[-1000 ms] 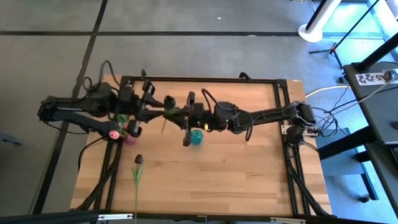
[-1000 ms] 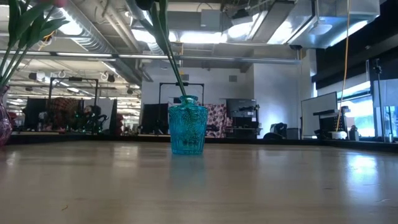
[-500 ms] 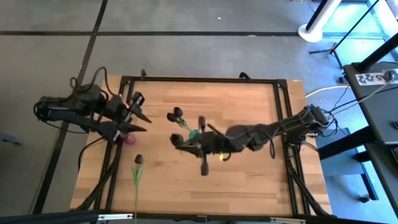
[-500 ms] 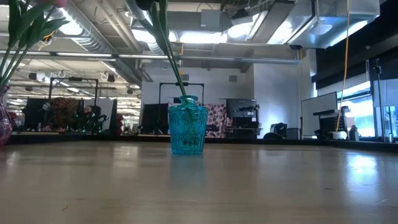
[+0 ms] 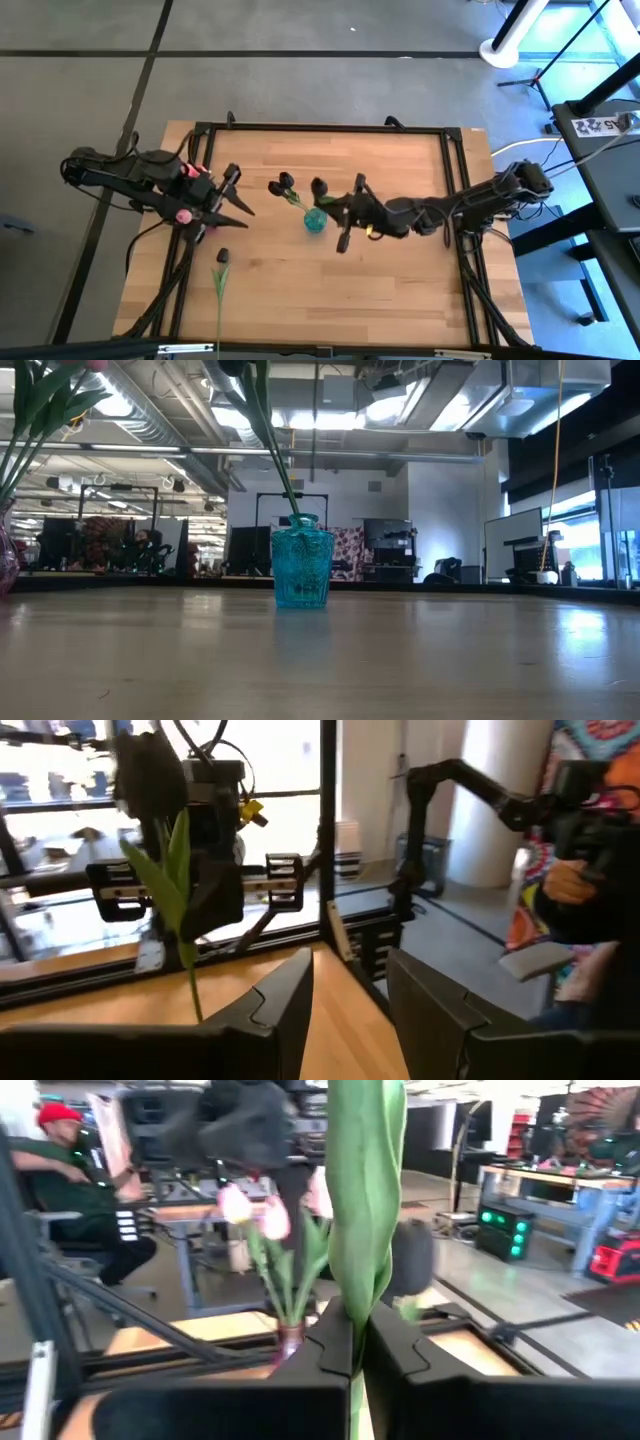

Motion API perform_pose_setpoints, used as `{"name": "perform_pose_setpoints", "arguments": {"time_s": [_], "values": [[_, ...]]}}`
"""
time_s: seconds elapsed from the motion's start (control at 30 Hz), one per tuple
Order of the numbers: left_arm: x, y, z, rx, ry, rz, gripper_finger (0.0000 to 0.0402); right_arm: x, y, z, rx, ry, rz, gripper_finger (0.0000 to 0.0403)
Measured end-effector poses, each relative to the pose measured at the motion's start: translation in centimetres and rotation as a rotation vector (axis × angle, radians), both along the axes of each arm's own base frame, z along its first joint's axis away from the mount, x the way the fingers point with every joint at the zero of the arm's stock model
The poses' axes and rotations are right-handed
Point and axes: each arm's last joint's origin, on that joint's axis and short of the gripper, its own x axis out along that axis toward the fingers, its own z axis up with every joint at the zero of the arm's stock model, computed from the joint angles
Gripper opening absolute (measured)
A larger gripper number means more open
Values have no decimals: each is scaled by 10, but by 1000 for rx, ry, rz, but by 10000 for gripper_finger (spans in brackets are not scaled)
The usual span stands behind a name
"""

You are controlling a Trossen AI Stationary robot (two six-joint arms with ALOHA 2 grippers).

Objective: Sort flowers into vase by color
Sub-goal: Put the top black tulip into the blue vase

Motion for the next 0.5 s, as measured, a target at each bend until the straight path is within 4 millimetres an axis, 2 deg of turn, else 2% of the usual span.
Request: {"name": "perform_pose_setpoints", "arguments": {"time_s": [0.23,0.5], "values": [[0,4,0,10,-2,134,125,7,-26,-3,-39,0,0,6],[-9,5,11,-21,-92,116,125,16,-27,-17,-40,51,2,9]]}}
